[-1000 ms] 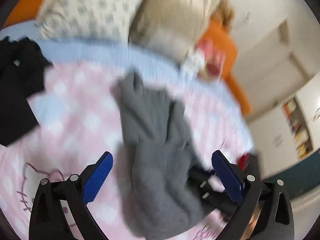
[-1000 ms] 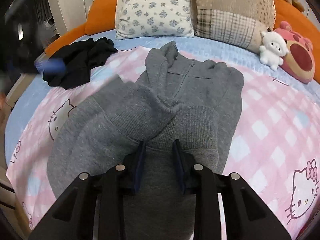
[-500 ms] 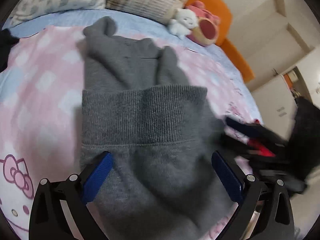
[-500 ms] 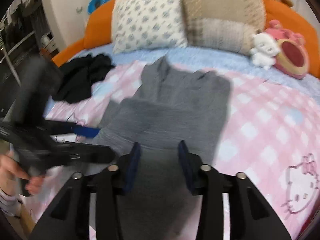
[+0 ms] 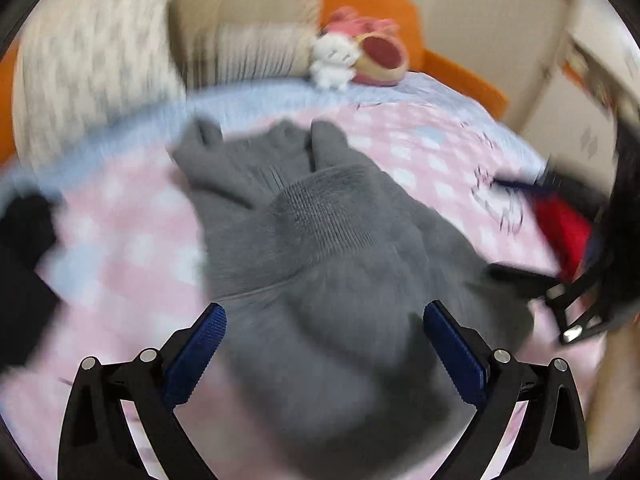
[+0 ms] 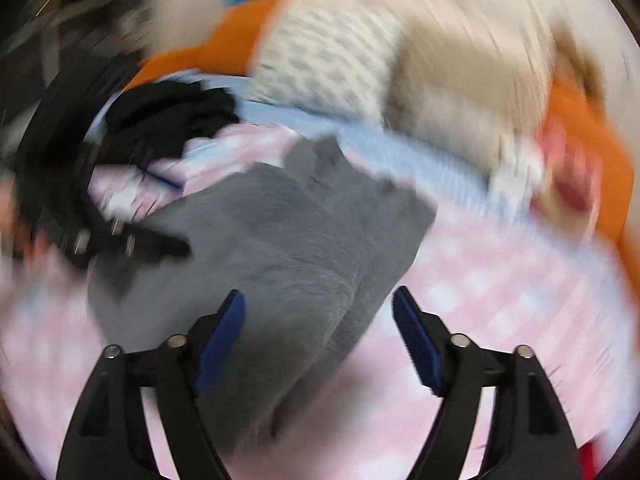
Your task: Fold large clothes
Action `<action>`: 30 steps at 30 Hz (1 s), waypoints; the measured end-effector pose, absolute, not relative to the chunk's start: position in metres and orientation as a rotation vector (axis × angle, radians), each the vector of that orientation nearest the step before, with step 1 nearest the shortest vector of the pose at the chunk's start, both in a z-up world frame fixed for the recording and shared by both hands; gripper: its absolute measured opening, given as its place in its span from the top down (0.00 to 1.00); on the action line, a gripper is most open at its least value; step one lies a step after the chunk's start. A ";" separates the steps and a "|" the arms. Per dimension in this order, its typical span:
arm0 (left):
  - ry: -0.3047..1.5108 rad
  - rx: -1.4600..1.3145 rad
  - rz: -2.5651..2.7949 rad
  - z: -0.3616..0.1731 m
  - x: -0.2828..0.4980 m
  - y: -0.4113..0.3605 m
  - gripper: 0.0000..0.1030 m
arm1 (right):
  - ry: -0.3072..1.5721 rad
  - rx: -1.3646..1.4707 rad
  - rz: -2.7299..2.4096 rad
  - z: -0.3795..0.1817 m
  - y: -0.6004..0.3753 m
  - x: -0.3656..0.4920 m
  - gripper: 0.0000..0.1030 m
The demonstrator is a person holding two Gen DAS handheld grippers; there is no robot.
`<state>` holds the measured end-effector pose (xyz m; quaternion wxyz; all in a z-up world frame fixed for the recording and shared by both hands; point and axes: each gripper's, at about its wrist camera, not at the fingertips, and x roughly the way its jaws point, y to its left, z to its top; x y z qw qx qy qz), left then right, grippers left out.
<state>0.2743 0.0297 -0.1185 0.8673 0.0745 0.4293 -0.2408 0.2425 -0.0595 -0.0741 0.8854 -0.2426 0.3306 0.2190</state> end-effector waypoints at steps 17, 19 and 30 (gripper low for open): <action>0.706 0.998 -0.552 -0.200 0.156 -0.028 0.09 | 0.485 -1.518 0.360 -0.217 0.006 0.146 0.48; 0.684 1.033 -0.558 -0.207 0.155 -0.033 0.29 | 0.518 -1.476 0.366 -0.216 0.000 0.144 0.53; 1.143 0.599 -0.953 -0.101 0.287 -0.005 0.42 | 1.071 -0.837 0.758 -0.089 -0.027 0.272 0.59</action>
